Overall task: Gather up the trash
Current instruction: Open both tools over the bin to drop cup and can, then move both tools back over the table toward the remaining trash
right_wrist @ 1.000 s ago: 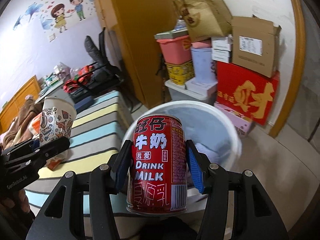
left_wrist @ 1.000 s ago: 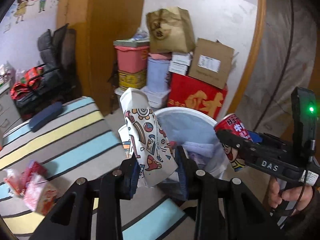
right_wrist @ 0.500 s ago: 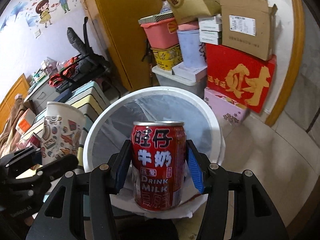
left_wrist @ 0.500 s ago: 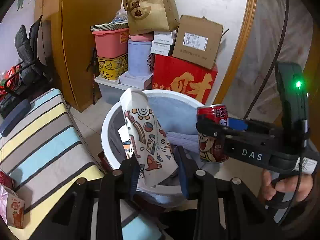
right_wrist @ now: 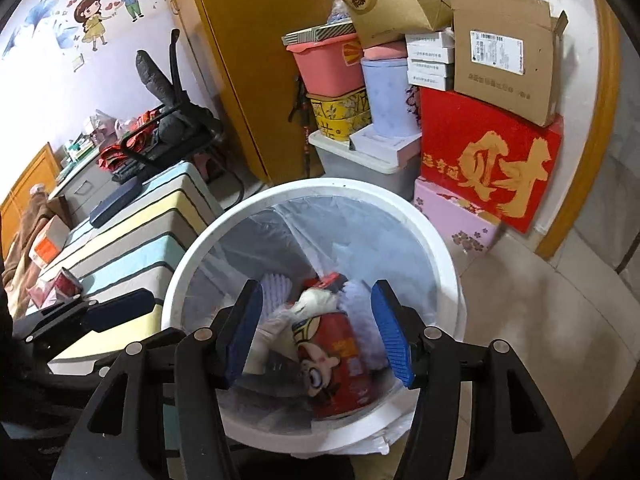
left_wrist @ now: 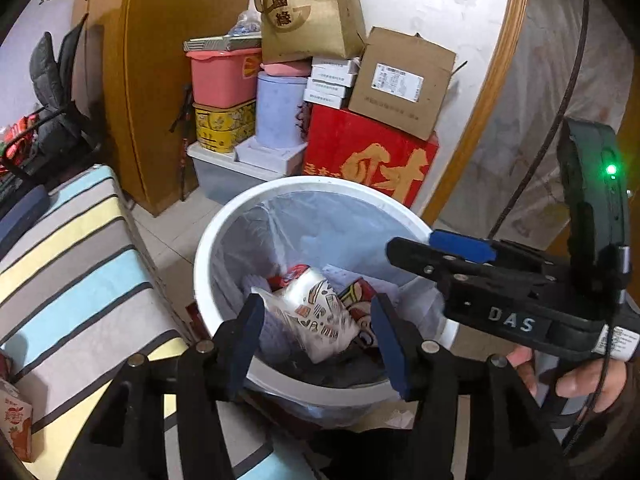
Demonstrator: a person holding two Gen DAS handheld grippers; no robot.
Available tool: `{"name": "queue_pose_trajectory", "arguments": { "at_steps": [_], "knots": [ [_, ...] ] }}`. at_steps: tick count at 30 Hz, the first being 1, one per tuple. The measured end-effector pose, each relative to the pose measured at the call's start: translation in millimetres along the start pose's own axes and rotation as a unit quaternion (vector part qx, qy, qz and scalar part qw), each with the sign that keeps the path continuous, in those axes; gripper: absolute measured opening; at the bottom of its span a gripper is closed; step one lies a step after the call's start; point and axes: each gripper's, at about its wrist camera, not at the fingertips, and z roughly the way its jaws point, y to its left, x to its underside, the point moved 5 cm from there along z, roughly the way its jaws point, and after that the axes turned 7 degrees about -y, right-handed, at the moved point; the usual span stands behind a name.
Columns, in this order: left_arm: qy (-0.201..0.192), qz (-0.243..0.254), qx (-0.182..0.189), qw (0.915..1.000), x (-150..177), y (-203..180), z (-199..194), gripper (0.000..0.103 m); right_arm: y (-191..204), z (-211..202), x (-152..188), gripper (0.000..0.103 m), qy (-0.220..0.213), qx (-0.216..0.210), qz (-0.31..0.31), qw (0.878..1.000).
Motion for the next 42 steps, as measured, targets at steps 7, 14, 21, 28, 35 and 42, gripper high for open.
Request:
{"name": "queue_pose_trajectory", "arguments": {
  "at_steps": [7, 14, 21, 28, 35, 42],
  "knots": [
    [-0.012, 0.007, -0.01, 0.9999, 1, 1, -18, 0.058, 6, -14, -3, 0.058, -0.019, 0.002, 0.0, 1.0],
    [-0.034, -0.006, -0.019, 0.9992, 3, 12, -48, 0.058, 22, -26, -1, 0.058, -0.034, 0.002, -0.009, 0.999],
    [-0.049, -0.018, -0.039, 0.9979, 11, 31, -76, 0.058, 45, -35, 3, 0.058, -0.046, -0.009, -0.018, 0.999],
    [-0.071, -0.025, -0.075, 0.9944, 21, 56, -111, 0.058, 68, -40, 6, 0.058, -0.054, -0.027, -0.025, 0.998],
    [-0.084, -0.045, -0.099, 0.9906, 30, 83, -138, 0.058, 97, -40, 13, 0.058, -0.052, -0.051, -0.032, 0.997],
    [-0.102, -0.079, -0.144, 0.9812, 46, 129, -170, 0.059, 131, -30, 23, 0.058, -0.036, -0.088, -0.032, 0.995]
  ]
}}
